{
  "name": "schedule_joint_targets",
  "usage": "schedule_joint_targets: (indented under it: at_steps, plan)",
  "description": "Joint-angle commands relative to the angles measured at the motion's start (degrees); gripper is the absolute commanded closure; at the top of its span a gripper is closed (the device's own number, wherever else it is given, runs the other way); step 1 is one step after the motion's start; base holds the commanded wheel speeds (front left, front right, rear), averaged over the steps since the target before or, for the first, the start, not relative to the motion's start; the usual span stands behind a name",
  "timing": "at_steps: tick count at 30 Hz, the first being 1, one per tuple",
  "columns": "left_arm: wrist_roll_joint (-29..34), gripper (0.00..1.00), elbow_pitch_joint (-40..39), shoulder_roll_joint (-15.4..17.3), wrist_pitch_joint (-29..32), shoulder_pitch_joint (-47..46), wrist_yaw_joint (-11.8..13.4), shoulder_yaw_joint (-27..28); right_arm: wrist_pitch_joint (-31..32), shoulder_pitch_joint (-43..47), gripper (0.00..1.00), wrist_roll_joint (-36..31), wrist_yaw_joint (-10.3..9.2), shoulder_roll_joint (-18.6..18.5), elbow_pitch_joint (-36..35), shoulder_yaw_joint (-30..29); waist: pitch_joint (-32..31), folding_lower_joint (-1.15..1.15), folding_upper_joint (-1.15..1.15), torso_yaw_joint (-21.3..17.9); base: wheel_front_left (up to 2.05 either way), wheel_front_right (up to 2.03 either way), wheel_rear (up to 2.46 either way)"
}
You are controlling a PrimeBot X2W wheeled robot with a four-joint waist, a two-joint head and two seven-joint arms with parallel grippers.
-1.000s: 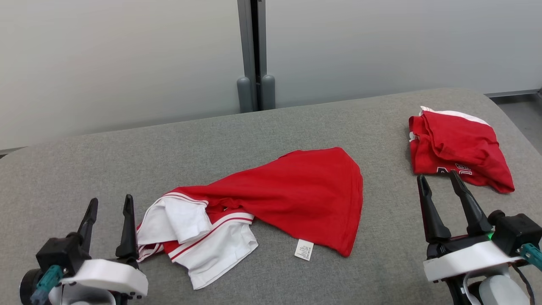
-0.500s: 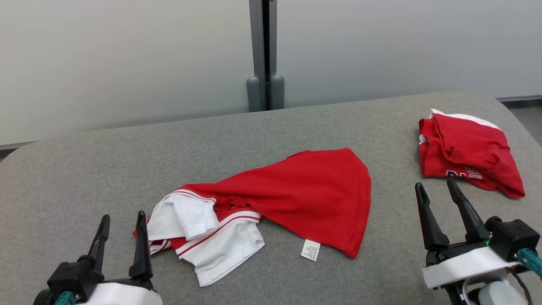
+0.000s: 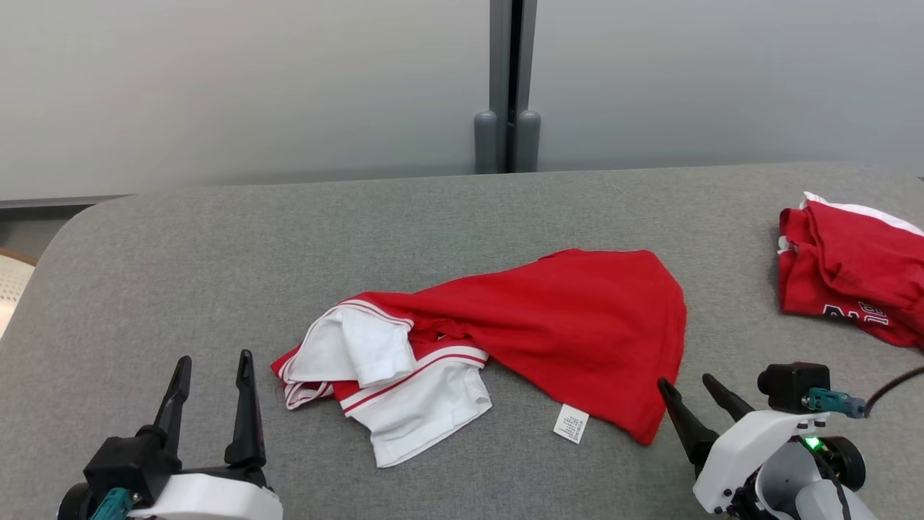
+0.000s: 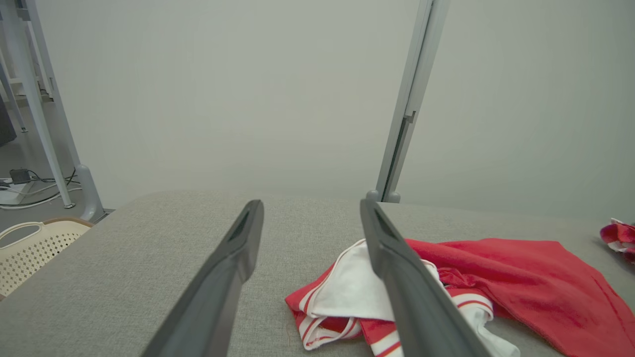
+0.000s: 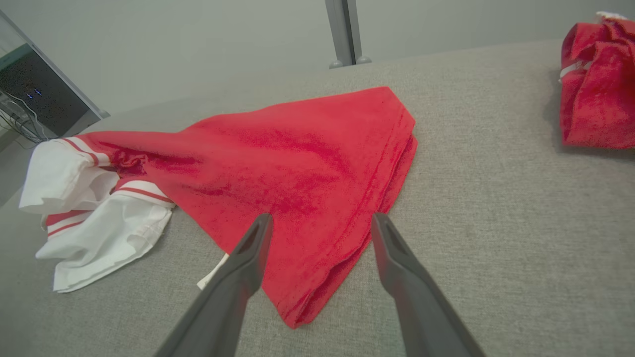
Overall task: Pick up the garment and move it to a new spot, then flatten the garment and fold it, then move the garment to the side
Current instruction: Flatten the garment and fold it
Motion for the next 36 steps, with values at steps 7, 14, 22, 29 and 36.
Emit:
schedule_joint_targets:
  at_steps: [7, 14, 22, 29, 36]
  plan:
    - [0.68, 0.0, 0.54, -1.03, 0.33, -3.04, -0.28, -1.69, 12.5, -3.03, 0.0, -0.15, -0.01, 2.74, 6.81, -4.9, 2.89, 0.0, 0.0, 5.43, 0.0, 0.0, 0.0]
    - [0.79, 0.0, 1.85, -2.08, 0.04, -4.13, -0.44, -2.97, 20.73, -1.65, 0.48, -2.83, -0.02, 5.06, 9.46, -8.89, 4.29, 0.0, 0.0, 8.25, 0.0, 0.0, 0.0]
    - [0.39, 0.0, 2.94, -2.14, -0.37, -4.66, -0.27, -2.74, 20.3, -1.33, 1.0, -1.25, -0.01, 5.86, 3.77, -8.55, 3.93, 0.0, 0.0, 6.39, 0.0, 0.0, 0.0]
    - [-0.7, 0.0, 2.95, -1.07, -0.42, -2.6, 0.29, -1.34, 25.38, -0.49, 1.0, 11.09, -0.01, 2.65, -8.24, -7.84, 2.88, 0.0, 0.0, 1.39, 0.0, 0.0, 0.0]
    - [-0.85, 0.0, 2.25, -0.2, -0.04, -1.7, 0.61, -0.75, 33.22, 2.51, 1.0, 21.4, -0.01, -3.16, -17.58, -11.31, 2.89, 0.0, 0.0, -1.02, 0.0, 0.0, 0.0]
